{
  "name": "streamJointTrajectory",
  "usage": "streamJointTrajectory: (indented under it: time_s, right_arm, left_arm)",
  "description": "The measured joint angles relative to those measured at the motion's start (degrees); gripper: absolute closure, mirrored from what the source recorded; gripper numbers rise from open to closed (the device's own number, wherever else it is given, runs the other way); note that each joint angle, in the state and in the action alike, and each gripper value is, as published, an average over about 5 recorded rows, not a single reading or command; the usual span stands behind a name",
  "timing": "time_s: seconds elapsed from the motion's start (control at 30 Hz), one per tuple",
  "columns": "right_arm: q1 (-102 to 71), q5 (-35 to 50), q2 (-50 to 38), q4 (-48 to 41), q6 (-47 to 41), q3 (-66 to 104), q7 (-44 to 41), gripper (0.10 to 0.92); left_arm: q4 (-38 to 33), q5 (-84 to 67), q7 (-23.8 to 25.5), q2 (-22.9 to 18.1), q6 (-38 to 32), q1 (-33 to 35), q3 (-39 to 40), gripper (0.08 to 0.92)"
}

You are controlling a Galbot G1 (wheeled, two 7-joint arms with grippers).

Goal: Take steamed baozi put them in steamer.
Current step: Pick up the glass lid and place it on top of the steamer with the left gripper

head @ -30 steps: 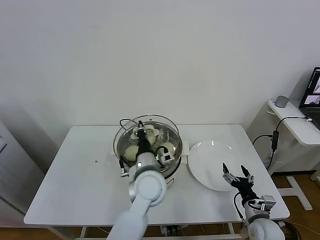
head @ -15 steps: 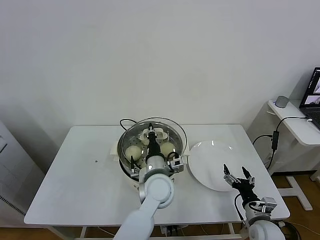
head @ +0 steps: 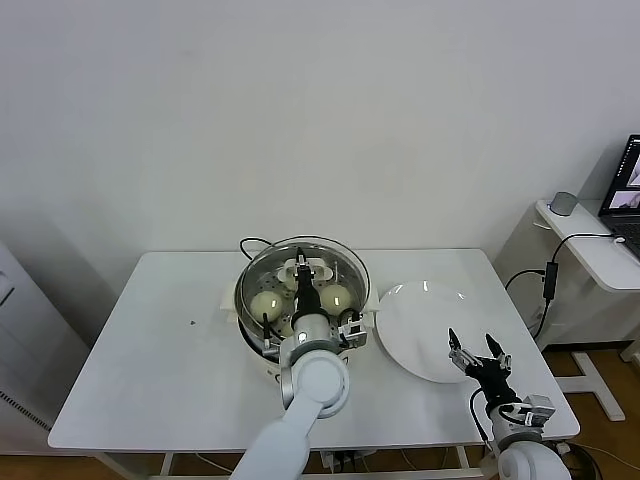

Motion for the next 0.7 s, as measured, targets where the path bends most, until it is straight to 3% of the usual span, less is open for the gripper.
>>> streamJointTrajectory:
  time_s: [0.7]
  right_arm:
    - [0.0, -0.6, 0.6, -0.1, 0.1, -0.3, -0.1, 0.203]
  left_arm:
    - [1.0, 0.2, 0.1, 0.0, 0.0, 0.6, -1.1, 0.877]
